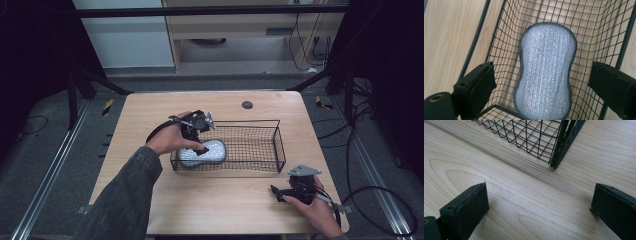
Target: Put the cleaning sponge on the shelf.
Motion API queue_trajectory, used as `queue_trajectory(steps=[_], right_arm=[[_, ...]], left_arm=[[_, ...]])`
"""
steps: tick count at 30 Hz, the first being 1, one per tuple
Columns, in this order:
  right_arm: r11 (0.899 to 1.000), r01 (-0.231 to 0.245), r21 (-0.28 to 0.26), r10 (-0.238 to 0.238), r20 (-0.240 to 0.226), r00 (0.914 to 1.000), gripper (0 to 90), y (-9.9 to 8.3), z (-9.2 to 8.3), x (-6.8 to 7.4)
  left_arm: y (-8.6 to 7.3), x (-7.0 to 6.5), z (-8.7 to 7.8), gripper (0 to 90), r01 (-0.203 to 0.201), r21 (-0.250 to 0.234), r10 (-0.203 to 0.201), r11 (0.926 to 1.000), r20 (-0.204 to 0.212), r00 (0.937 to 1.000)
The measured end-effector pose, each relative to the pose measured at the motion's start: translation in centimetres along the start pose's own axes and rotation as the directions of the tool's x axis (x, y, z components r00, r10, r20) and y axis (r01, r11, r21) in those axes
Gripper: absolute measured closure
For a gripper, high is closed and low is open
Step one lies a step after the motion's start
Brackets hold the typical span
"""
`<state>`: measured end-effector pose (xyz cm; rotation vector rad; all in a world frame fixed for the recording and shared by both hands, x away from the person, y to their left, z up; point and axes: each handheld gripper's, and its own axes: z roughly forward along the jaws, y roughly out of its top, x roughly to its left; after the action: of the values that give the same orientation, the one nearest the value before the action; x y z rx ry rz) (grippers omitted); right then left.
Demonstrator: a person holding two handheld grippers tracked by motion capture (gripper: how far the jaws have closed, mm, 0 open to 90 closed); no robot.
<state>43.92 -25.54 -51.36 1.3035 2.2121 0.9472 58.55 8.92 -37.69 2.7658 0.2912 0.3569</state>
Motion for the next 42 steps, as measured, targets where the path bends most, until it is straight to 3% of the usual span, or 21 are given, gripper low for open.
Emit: queue_trajectory(steps=[28, 42], right_arm=[[1.000, 0.001, 0.001, -0.001, 0.001, 1.0000, 1.3, 0.0, 0.0, 0.0], [1.000, 0.001, 0.000, -0.001, 0.001, 1.0000, 1.3, 0.0, 0.0, 0.0]], left_arm=[[0.3, -1.1, -0.7, 6.8, -0.003, -0.042, 0.004, 0.9991, 0.012, 0.9999], [0.2, -1.9, -1.2, 4.9, 0.023, -0.087, -0.022, 0.9959, 0.019, 0.9996]])
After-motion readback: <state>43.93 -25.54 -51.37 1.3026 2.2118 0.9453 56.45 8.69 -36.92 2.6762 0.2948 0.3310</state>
